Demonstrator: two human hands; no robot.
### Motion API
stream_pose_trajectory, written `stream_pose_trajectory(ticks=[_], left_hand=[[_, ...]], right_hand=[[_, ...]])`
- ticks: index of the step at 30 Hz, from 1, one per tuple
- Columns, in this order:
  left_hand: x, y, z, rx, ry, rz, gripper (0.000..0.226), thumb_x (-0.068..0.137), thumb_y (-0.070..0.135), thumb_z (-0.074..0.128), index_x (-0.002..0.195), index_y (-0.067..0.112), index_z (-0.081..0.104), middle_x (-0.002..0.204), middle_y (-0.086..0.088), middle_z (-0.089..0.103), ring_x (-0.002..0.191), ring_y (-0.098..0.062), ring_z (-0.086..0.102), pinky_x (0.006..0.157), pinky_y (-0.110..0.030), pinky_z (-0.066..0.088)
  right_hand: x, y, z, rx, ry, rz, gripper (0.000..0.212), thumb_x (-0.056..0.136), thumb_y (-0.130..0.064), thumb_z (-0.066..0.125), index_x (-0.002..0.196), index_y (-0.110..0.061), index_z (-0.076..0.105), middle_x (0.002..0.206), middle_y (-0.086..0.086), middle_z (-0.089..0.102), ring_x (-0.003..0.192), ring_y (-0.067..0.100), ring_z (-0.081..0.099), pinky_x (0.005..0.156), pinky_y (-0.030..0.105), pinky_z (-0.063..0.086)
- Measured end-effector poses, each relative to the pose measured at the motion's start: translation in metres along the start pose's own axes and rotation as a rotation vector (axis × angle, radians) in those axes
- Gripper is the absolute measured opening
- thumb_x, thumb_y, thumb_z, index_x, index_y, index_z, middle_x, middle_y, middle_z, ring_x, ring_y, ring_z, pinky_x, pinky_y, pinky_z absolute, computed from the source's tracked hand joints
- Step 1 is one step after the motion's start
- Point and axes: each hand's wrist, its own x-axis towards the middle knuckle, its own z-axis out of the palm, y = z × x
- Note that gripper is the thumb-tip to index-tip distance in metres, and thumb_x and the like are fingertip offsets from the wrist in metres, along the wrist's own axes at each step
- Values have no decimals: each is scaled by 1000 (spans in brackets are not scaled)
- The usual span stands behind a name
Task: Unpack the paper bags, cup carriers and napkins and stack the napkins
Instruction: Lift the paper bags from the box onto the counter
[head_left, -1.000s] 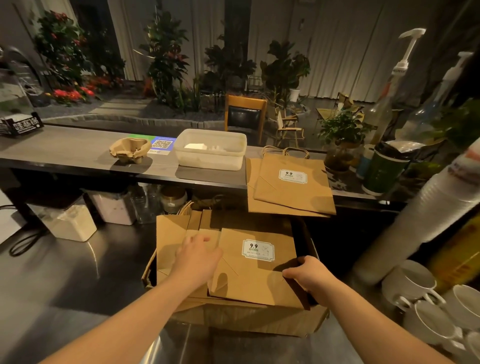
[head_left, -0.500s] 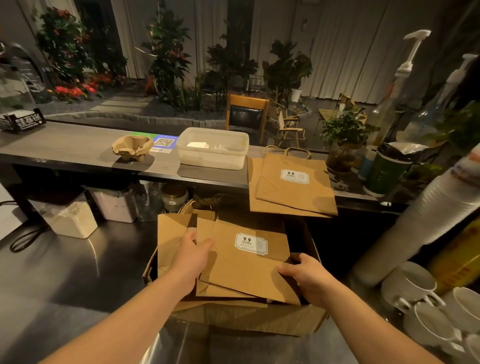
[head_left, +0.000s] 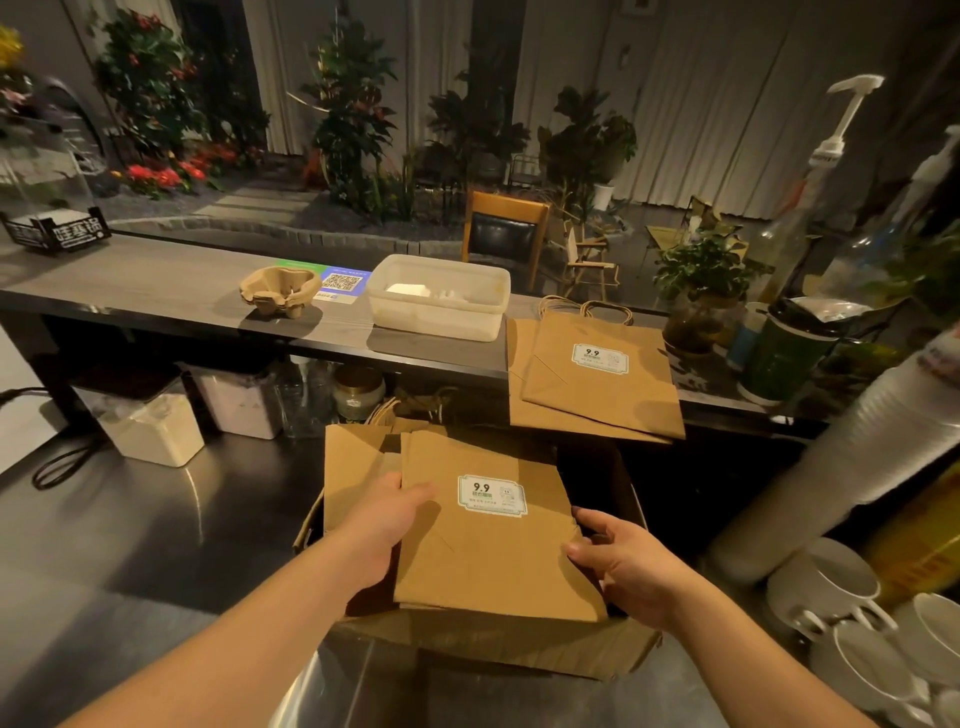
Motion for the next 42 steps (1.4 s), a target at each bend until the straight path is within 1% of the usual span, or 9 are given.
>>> stream_pose_trajectory(ticks=[7,12,16,19,23,30,33,36,42], left_hand=[[-6,-4,-5,21,-37,41,14,106,26,56,119,29,60,112,-2,73,103,-25,67,77,-39,51],[-11,-1,-8,95,-78,73,11,107,28,55,114,32,61,109,1,74,102,-22,68,82,-39,53],[-9,2,-17,124,-75,117,14,108,30,52,114,29,65,113,1,72,105,-20,65,87,-38,51],[-7,1,-28,19,-31,99,16,106,36,54,117,32,66,116,2,69,107,-19,62,99,-41,47],[-3,-3,-42,-40,15,102,31,107,37,54,135,26,58,118,-2,69,100,-21,69,76,-32,57],[3,-14,-56,189,176,204,39,105,42,54,142,30,51,132,8,54,113,-14,55,85,-32,51],[6,-15,-58,298,259,207,44,102,40,55,144,30,48,144,2,45,132,-24,41,106,-44,45],[4,-13,-54,321,294,169,51,101,38,54,150,28,42,152,-2,36,139,-29,33,102,-43,38],[0,-9,-47,228,324,133,57,103,40,55,155,26,36,158,-4,29,142,-32,29,103,-46,38]], right_hand=[[-1,-3,7,30,-48,13,35,96,-11,65,130,-19,56,125,9,70,113,31,70,101,55,54],[-7,-15,23,25,22,26,32,97,-35,67,119,-12,64,107,13,76,96,32,76,91,50,60],[-6,-21,31,53,19,-23,27,98,-27,66,122,-15,59,103,13,78,94,33,76,88,52,60],[-1,-21,33,88,32,-82,32,95,-26,70,124,-21,58,107,10,78,97,33,75,92,56,58],[7,-20,37,114,69,-114,38,92,-29,72,127,-26,56,111,7,77,101,31,74,95,60,55],[16,-19,46,109,108,-85,38,92,-27,72,127,-24,56,110,7,77,102,32,74,98,61,53],[20,-17,52,29,165,-74,71,84,-33,77,146,-22,44,124,10,70,112,34,67,102,60,50],[24,-17,59,-30,228,-33,89,91,-30,75,160,-24,20,139,14,57,118,35,61,103,55,51],[35,-11,58,-50,248,45,77,91,-27,75,154,-20,32,119,12,68,102,33,70,93,55,57]])
